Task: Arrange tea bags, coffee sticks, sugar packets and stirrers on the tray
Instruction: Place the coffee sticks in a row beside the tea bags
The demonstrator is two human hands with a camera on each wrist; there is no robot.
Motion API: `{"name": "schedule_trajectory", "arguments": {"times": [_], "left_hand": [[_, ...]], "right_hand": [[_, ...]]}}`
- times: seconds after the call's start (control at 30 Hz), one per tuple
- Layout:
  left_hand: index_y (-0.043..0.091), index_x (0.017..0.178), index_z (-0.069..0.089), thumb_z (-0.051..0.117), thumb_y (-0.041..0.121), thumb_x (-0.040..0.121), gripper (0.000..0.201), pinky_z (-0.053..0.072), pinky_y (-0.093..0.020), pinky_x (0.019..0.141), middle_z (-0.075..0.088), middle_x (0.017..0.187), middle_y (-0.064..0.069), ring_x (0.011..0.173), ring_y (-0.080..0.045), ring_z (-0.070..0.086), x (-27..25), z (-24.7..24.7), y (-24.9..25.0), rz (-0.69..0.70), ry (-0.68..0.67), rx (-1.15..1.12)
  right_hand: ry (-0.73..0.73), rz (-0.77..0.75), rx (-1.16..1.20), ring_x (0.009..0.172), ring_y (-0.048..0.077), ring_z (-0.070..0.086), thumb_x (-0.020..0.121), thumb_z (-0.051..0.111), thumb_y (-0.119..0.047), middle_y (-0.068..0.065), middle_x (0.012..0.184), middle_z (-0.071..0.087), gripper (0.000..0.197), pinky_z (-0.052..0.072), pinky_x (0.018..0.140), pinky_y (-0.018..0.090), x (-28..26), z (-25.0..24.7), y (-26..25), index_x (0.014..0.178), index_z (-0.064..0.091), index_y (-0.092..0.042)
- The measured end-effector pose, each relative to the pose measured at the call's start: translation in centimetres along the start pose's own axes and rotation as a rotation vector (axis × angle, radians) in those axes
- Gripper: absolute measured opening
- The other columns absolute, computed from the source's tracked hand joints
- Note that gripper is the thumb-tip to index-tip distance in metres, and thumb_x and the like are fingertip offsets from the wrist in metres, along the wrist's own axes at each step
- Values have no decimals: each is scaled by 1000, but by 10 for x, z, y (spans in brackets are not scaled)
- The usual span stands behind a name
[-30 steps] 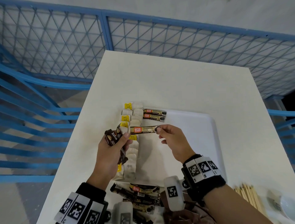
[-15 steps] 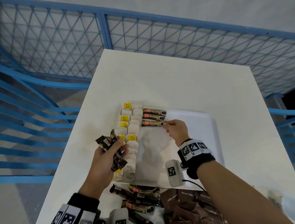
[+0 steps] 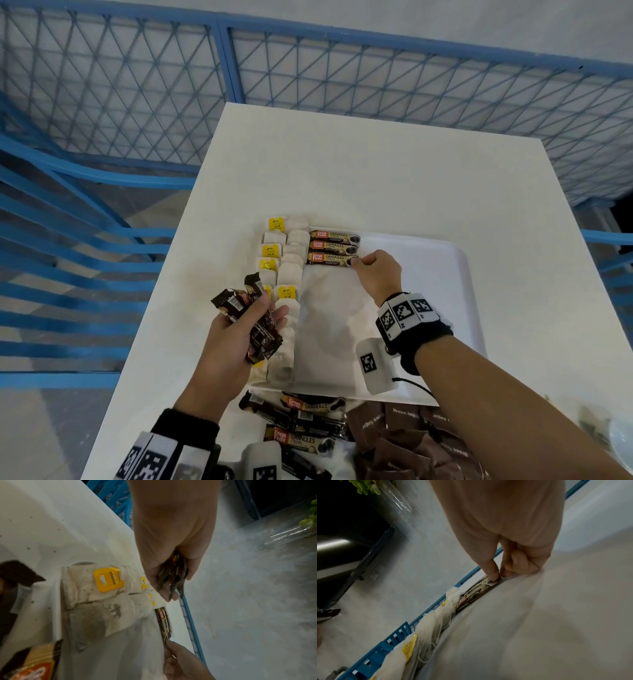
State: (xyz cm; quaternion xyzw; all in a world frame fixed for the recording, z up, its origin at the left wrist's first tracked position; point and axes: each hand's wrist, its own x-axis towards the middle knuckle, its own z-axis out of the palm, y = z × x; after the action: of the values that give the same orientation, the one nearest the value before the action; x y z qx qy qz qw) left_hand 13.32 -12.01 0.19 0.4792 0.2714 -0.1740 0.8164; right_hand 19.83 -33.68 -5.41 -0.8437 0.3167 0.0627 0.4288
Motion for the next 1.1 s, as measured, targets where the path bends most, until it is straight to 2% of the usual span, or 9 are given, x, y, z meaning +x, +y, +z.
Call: {"name": "schedule_trajectory", "arguments": {"times": [0.13,0.27,0.4,0.5,0.6,0.73,0.83,0.9,1.1], "left_hand": [[8,95,64,59,14,85,13,59,-29,66,73,81,-6,81,-19,71,-3,2,1,2,-44,57],[7,101,64,58,12,84,19,59,-30,71,74,87,-7,82,-20,71,-4,5,2,23,-80,30],[3,103,63,55,6,86,19,58,-31,75,73,95,-10,89,-23,71,-4,4,3,20,-111,-31],[5,102,65,64,10,75,27,59,-29,71,73,95,-8,88,-19,71,-5,4,2,39,-142,-15],[16,85,73,91,29,46,45,57,-26,70,73,89,-6,86,-17,71,-7,2,4,71,-215,53],[23,87,75,94,43,33,60,57,-29,78,73,96,-6,92,-18,69,-6,-4,5,99,-287,92],[23,97,74,94,42,33,71,57,-28,74,72,100,-6,92,-16,69,-6,-4,6,88,-278,88],[20,93,75,95,40,29,70,56,-24,66,74,94,-5,85,-16,71,-8,-2,6,65,-232,61],[10,91,67,62,15,81,12,54,-19,56,69,68,-1,62,-10,66,-8,2,5,38,-54,95]], "right_hand": [[38,5,129,85,19,49,85,64,-21,-1,79,51,21,35,67,24,-6,1,0,90,47,-9],[-21,-180,22,78,15,50,87,62,-23,2,85,55,15,35,58,17,-29,-7,-12,88,51,-13],[-335,-293,-70,68,5,49,90,55,-39,-6,78,56,23,37,61,18,-68,-20,-32,84,56,-17],[-671,-135,16,63,9,54,93,38,-53,-3,77,63,47,40,56,19,-91,-23,-41,88,61,-13],[-845,67,241,59,14,57,93,39,-52,4,73,64,52,42,50,18,-100,-21,-41,91,61,-6],[-802,122,530,58,10,57,90,58,-14,7,74,60,9,48,53,16,-102,-20,-37,91,62,-5],[-707,153,714,56,9,59,86,60,0,6,69,62,11,51,57,16,-98,-22,-33,96,63,-4],[-656,123,757,57,9,59,86,60,1,3,69,63,10,52,58,16,-96,-26,-31,93,65,-3],[-588,45,691,61,11,60,83,63,0,5,74,64,9,54,63,17,-92,-34,-24,91,67,-2]]}}
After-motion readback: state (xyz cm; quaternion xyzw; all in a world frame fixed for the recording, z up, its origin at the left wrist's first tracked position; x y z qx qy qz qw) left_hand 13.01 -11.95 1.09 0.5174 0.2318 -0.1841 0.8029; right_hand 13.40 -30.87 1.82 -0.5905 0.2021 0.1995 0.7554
